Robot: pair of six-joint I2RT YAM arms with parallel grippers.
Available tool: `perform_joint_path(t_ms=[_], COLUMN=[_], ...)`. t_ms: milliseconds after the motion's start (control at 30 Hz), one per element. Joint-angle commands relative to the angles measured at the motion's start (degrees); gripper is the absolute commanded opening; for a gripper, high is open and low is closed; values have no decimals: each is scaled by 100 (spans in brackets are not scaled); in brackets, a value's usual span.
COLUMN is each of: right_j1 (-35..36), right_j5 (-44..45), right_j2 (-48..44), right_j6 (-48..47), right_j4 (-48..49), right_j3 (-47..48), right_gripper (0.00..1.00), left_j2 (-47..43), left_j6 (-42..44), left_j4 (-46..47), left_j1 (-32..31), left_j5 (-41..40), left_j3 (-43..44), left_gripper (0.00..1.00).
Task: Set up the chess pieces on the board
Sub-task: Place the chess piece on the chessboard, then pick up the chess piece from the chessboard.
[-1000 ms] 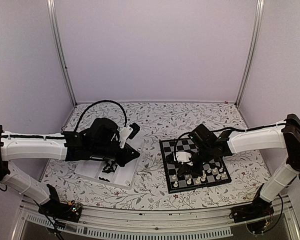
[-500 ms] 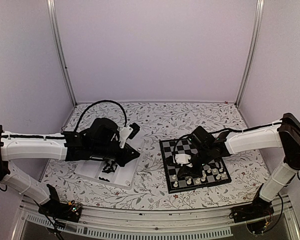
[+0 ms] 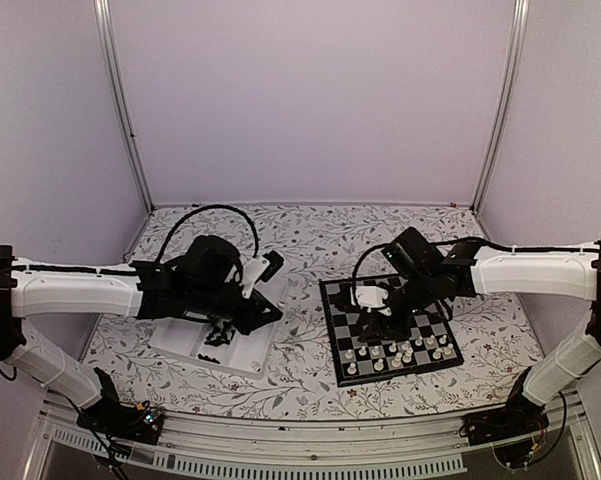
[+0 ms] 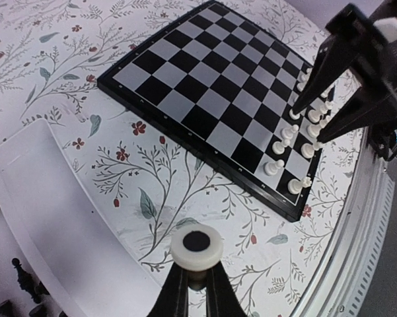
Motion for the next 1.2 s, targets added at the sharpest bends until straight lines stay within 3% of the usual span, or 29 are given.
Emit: perform_joint_path(t_ms=[0,167,567,1167], right_j1=[16,122,1239,1965], right_j5=[-21,-144,1325,2024], right_j2=[-340,-126,496,1056], right_j6=[28,-148,-1203,-1642], right_j4=[-424,-801,-856,-574], right_j3=[851,1719,2344,2449], right_gripper=[38,38,43,43], left_j2=[199,539,1293,1743], left_j6=[83,74,-195,-378], left_j4=[20,-99,-354,-329], left_j1=[275,545,687,617], left_j5=[902,2098,4124,5033], left_j3=[236,520,1102,1259], left_gripper=[1,1,4,5])
